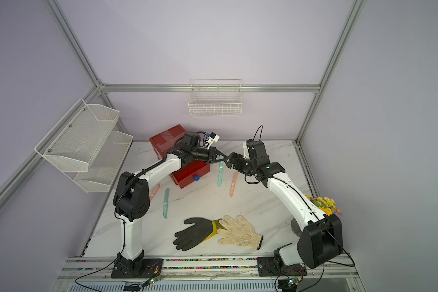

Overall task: Place the fruit knives into the drawer by color
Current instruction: Pick up the fruit knife from the center of the board, then place the fruit knife in the drawer.

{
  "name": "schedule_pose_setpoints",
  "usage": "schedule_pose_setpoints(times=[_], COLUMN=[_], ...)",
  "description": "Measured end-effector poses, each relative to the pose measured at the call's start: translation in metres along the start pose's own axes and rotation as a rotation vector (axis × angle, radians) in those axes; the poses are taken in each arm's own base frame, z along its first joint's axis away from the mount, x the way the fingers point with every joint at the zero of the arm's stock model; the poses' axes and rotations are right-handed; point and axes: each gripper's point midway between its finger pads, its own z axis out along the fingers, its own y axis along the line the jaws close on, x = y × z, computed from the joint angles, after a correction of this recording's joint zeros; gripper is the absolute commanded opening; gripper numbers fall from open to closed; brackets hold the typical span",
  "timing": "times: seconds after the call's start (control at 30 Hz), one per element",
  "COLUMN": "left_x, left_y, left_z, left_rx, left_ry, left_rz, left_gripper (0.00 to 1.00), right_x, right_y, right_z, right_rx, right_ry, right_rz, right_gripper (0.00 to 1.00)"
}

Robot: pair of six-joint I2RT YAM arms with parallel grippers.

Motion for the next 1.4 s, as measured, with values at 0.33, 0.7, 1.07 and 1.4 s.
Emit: schedule_pose_setpoints(times=[0.33, 0.7, 1.07, 1.4], left_x=[-0.047, 0.004, 0.007, 0.003], left_y=[-0.044, 0.039, 0.08, 0.068], left_z=[-0.11, -0.128, -0.127, -0.127], left_rx=[-0.507, -0.811, -0.937, -0.98], left_ry=[-0.142, 0.053, 0.04, -0.005], left_rz=[0.506, 0.614, 0.672, 0.666], left_gripper=[0.0, 0.0, 0.19, 1.0], right_x=[0.024, 0.029, 0.031, 0.035], right_y=[-0.02, -0.021, -0.024, -0.025], right_z=[-0.002, 0.009, 0.008, 0.01], right_rx=[0.033, 0.026, 0.02, 0.006], right_ry=[0.032, 0.075, 0.082, 0.095], right_rz=[0.043, 0.058, 0.068, 0.074], right_gripper=[0.97, 0.96, 0.95, 0.95])
